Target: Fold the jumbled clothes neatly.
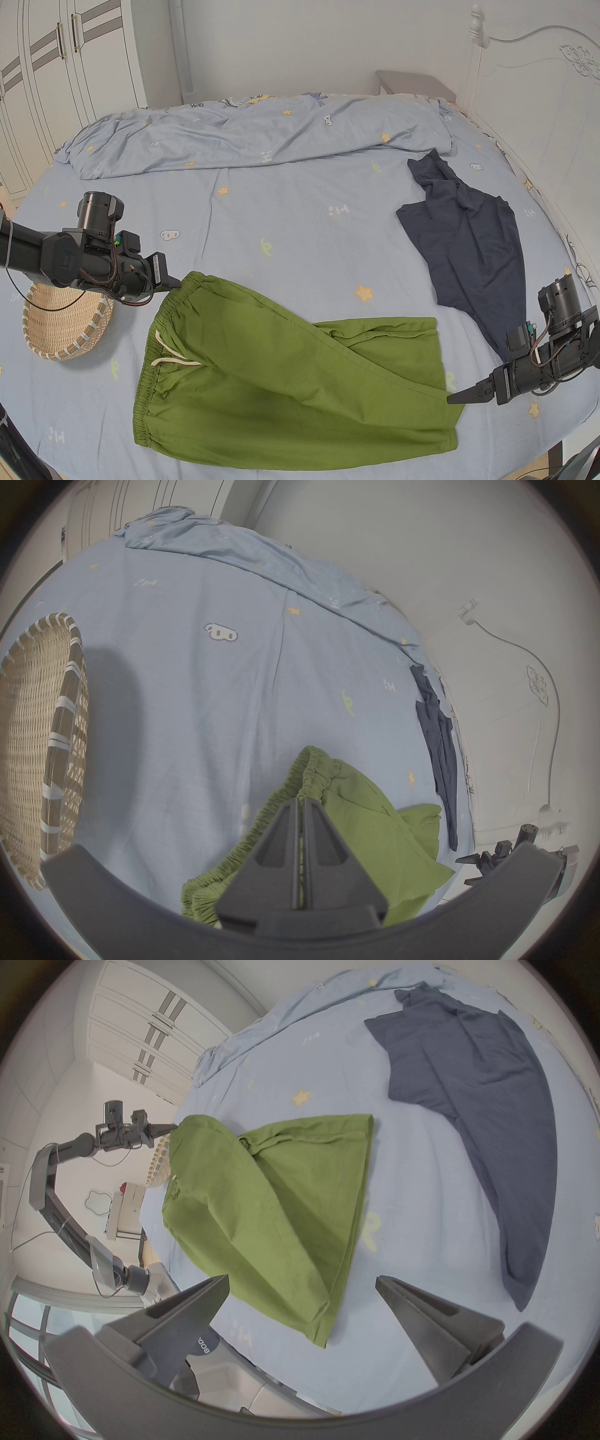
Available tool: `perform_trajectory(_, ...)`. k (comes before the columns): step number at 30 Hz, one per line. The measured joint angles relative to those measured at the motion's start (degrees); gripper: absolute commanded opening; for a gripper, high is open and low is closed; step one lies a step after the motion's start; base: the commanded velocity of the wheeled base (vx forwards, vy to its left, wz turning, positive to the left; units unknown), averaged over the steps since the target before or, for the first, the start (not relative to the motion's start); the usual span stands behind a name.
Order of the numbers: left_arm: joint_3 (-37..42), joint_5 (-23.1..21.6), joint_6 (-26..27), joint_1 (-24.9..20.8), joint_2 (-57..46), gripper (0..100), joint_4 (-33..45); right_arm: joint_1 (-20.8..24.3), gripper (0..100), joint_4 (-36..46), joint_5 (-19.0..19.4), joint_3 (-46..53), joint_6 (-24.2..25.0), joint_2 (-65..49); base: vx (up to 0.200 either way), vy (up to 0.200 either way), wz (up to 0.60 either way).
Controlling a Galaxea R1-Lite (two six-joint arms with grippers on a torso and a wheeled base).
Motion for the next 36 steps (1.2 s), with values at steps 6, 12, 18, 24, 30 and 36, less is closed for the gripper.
perform_trajectory(6,-0.04,0.0,-0.02,-0.05,0.09,0,0.0,2.11,100,-0.09,0.09,1.62,-1.77,0.74,0.0,0.0,0.0)
perform_trajectory(12,-0.04,0.0,0.0,-0.07,0.12,0,0.0,3.75,100,-0.13,1.12,2.01,-1.8,1.8,0.0,0.0,0.0)
perform_trajectory(18,0.02,-0.02,0.0,-0.1,0.09,0,0.0,4.89,100,-2.72,1.43,2.54,-1.78,3.51,0.0,0.0,0.0)
perform_trajectory(24,0.02,0.0,0.0,-0.11,-0.1,0,0.0,5.24,100,-9.37,1.43,4.35,-1.74,5.77,0.0,0.0,0.0)
perform_trajectory(30,0.02,0.0,0.0,-0.05,-0.16,0,0.02,5.35,0,-9.76,1.43,5.07,-1.63,7.07,0.0,0.0,0.0)
perform_trajectory(36,0.02,0.0,-0.02,-0.05,-0.22,0,0.02,5.27,0,-9.74,1.39,5.23,-1.72,7.45,0.0,0.0,0.0)
